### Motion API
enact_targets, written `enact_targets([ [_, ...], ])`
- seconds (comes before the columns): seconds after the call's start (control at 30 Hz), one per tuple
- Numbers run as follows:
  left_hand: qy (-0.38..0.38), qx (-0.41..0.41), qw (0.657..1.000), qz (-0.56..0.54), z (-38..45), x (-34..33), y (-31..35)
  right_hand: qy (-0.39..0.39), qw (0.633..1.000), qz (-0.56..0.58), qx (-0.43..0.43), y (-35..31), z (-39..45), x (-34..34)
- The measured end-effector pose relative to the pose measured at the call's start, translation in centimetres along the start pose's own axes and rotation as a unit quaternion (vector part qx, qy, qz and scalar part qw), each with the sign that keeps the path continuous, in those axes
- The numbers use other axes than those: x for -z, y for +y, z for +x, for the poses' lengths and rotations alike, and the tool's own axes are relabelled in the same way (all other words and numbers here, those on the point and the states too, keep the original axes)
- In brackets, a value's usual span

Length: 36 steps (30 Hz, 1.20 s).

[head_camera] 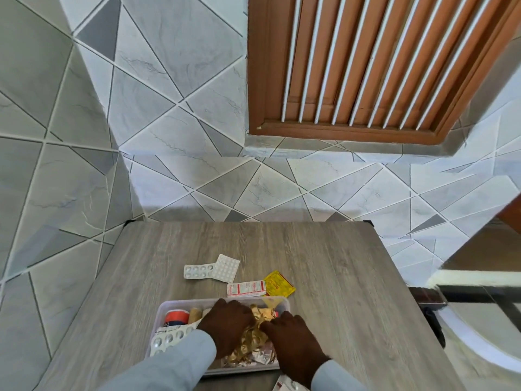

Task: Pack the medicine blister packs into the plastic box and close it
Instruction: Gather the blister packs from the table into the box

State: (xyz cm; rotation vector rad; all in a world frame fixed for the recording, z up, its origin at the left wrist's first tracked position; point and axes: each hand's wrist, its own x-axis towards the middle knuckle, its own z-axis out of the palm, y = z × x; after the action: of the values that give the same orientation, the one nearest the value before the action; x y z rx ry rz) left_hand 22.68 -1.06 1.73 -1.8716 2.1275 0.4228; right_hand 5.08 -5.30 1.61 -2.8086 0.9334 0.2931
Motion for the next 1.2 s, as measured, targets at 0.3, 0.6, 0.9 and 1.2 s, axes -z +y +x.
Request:
enact_targets([
  [0.3, 0.028, 0.045, 0.988, -0.146, -0.6, -0.1, -0.7, 0.025, 0.994, 0.083, -0.068, 1.6, -1.0, 1.1],
  [0.6, -0.003, 0.014, 0.995, -0.103, -0.7, -1.2, 0.2, 0.049, 0.987, -0.032, -0.147, -0.1, 0.0, -1.5],
  [0.9, 0.011, -0.049, 0.994, -0.1, -0.5, -2.1, -0.1, 0.011, 0.953, 0.211, -0.217, -0.9, 1.4, -1.3],
  [1.2, 0.053, -0.081, 0.994, -0.047, -0.7, -2.6, -0.6, 0.169, 0.858, 0.351, -0.336, 4.4, -3.4, -0.7],
])
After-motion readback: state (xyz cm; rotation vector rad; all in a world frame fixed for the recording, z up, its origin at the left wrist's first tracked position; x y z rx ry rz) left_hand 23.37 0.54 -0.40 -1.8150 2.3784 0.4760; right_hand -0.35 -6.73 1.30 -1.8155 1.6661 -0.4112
